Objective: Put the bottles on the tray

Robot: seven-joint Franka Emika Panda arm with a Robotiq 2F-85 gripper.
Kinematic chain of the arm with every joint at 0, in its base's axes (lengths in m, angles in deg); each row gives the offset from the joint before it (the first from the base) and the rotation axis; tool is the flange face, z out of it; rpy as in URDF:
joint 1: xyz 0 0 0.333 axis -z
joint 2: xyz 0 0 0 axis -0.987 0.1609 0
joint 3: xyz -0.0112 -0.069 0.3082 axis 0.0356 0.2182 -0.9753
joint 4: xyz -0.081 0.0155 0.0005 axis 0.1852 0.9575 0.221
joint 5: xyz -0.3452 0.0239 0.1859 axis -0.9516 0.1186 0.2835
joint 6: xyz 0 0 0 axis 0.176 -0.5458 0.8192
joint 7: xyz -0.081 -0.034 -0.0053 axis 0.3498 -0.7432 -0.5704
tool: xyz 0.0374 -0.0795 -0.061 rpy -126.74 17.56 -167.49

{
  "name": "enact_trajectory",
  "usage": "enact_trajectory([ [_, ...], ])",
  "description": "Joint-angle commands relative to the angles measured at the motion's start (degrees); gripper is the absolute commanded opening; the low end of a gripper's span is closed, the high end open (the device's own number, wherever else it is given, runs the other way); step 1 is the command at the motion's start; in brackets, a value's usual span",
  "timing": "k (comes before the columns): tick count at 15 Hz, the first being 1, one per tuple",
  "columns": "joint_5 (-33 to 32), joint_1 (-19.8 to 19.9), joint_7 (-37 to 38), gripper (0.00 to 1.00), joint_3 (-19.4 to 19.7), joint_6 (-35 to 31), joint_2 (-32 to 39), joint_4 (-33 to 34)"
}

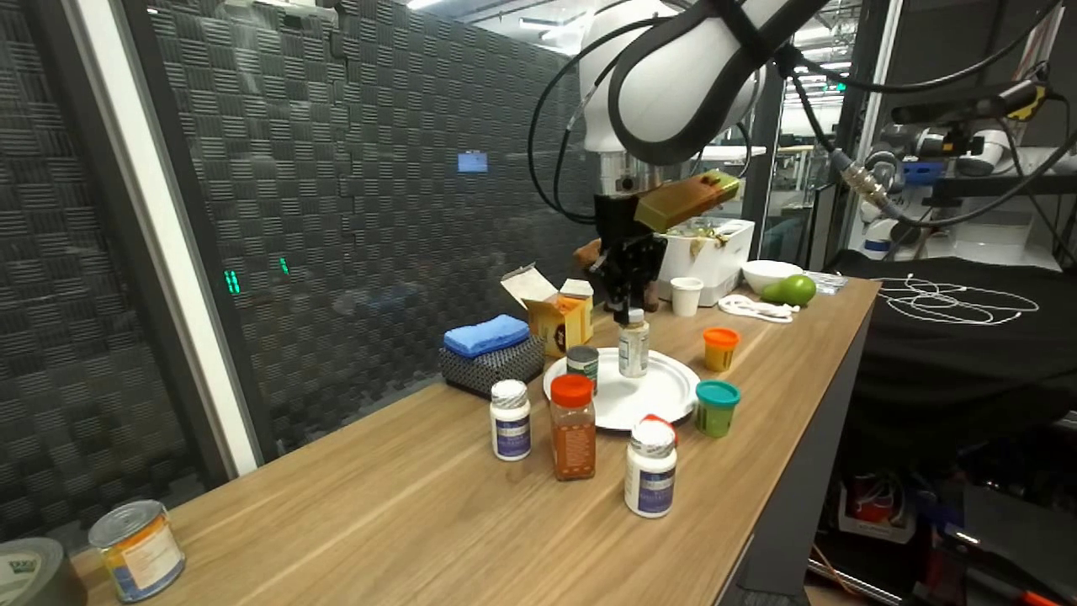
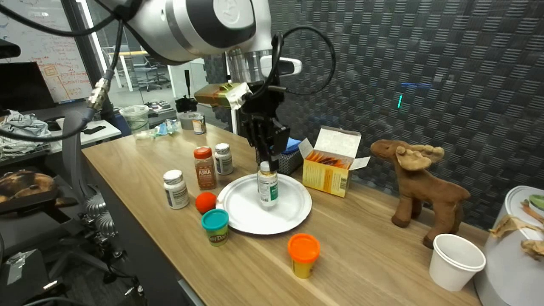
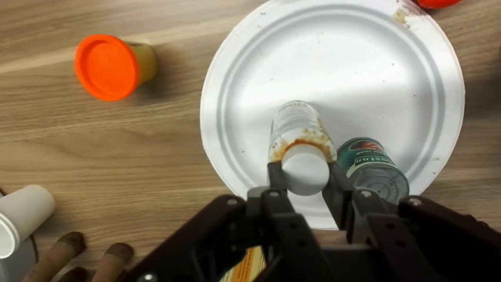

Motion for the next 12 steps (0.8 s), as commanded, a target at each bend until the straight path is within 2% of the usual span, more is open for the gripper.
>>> enact_trajectory([
  [1,4.5,-0.3,-1.2,0.09,0.5,1.5,4.4,6.5],
  [4,7.7,-0.3,-1.3,0.08,0.6,1.5,6.7,9.1],
  [12,6.9,-0.7,0.6,0.08,2.5,0.4,10.0,12.7],
])
